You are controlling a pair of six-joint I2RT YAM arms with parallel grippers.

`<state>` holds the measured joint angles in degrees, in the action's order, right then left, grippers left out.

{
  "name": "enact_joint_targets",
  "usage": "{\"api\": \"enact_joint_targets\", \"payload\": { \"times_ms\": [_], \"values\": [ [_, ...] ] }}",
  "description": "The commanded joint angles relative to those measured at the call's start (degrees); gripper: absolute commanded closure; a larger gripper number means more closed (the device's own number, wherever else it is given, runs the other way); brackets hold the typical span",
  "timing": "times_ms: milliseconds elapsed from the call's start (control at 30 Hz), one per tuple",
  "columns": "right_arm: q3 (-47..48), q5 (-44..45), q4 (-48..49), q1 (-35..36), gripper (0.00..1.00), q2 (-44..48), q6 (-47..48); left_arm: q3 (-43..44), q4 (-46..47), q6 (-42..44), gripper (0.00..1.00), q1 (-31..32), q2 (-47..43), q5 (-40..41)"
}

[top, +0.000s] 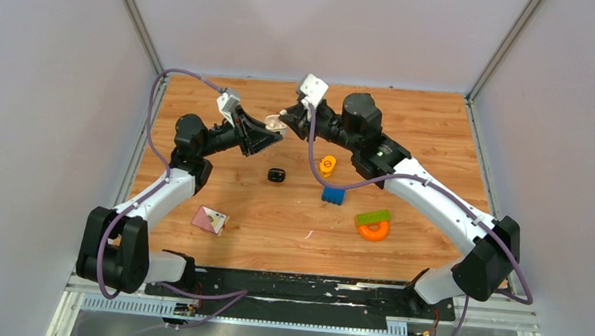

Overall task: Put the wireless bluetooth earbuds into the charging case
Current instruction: Insert the right earbud into the right side groove of the charging case.

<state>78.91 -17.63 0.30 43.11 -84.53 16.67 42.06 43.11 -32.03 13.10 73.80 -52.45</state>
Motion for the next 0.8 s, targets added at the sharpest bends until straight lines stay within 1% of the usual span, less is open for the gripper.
{"api": "enact_joint_targets", "payload": {
  "times_ms": [0,333,767],
  "values": [
    [0.5,-2.2,2.0,0.4,0.96,1.3,1.2,1.9,3.2,-0.8,0.98,0.3,-1.3,-1.0],
    [2.0,-0.8,-3.0,0.4,0.96,0.0,-0.7,1.6,3.8,-0.7,0.98,0.3,-1.7,-1.3],
    [3.1,1.6,-4.3,0.3,0.96,-2.0,-2.6,1.5,4.1,-0.6,0.97,0.3,-1.9,-2.1]
  ]
}}
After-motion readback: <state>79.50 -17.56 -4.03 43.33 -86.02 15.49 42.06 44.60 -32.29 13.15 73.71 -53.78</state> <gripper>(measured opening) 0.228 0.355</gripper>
